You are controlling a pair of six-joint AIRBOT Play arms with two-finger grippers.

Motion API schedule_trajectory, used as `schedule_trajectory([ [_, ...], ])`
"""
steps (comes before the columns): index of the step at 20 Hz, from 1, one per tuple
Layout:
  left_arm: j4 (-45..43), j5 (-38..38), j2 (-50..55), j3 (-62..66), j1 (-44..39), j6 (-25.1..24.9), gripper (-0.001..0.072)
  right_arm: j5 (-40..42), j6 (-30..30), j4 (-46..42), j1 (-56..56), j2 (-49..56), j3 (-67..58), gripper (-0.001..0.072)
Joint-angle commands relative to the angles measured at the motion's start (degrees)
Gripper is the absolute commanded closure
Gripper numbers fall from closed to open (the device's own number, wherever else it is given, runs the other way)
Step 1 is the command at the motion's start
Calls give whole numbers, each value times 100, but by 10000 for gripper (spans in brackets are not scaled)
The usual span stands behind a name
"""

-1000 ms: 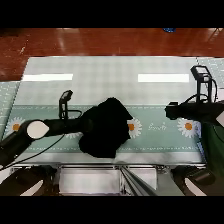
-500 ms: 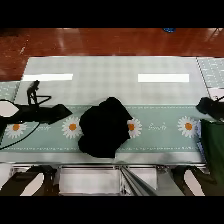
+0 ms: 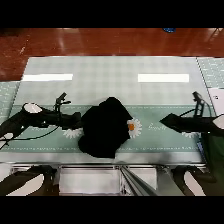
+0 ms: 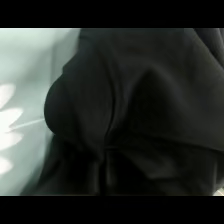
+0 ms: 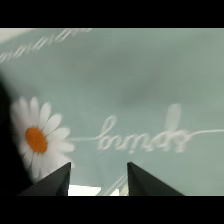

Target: Fold the shirts.

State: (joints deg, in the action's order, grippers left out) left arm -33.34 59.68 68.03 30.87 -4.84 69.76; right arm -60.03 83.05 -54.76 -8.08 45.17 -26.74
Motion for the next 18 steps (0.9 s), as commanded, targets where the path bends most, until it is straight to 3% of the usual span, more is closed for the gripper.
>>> schedule_trajectory([
  [1,208,-50,232,133,-76,-376,683,170,118,402,1231,509,79,304],
  [6,195,42,232,157,-79,-374,683,1176,-540,1707,2400,1744,-72,304],
  [11,186,125,232,157,-81,-372,683,584,-863,1937,2717,2966,-855,304],
  [16,186,138,232,157,-85,-372,683,994,-997,2291,3296,3322,-879,304],
  [17,188,136,232,157,-90,-372,683,1102,-1073,2463,3362,3324,-879,346],
  [18,188,136,232,157,-90,-372,683,1172,-1246,2658,3407,3324,-879,458],
])
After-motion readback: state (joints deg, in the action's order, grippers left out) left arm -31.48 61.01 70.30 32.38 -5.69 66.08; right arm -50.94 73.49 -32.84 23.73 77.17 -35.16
